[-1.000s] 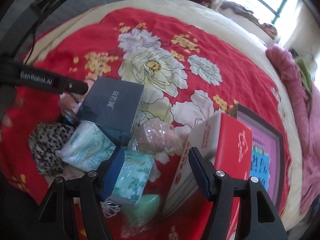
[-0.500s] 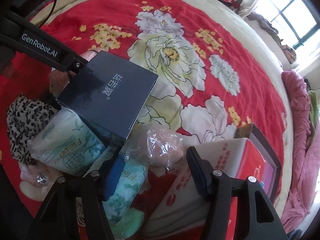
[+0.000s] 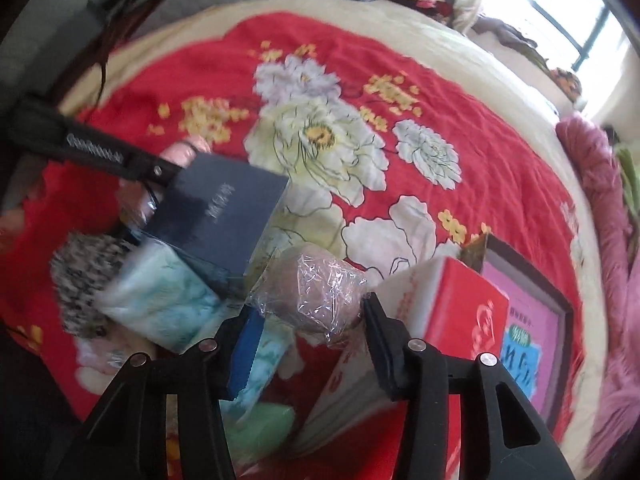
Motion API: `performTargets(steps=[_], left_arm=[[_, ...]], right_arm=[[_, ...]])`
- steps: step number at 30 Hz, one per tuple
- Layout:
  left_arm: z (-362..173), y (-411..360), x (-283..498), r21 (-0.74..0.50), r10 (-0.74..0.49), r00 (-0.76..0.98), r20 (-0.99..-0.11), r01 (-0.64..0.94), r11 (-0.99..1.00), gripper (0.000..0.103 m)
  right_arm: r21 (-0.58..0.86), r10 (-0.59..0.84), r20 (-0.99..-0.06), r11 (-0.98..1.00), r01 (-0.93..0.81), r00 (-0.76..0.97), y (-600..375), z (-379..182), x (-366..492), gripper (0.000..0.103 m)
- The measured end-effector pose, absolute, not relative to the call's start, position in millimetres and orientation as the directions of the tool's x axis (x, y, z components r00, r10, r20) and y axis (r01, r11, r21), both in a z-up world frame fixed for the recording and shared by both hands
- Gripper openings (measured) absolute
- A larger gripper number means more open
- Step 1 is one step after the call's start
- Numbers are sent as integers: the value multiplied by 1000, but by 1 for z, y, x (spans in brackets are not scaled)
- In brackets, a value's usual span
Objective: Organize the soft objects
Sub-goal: 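Grasp the pink wrapped roll with the left tool while the right tool grasps the clear-wrapped ball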
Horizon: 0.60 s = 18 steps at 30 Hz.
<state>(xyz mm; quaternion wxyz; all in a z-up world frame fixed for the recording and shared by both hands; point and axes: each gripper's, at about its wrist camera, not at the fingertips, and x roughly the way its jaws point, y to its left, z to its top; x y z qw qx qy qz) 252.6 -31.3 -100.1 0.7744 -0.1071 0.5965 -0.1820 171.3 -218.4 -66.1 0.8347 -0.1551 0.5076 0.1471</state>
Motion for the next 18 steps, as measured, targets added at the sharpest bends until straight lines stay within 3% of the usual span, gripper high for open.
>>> performTargets(steps=[18], left_arm=[[-36, -25, 183, -285, -343, 359, -868, 206, 936, 25]], right_arm=[[51, 183, -839, 964, -261, 512, -214, -23, 117, 51]])
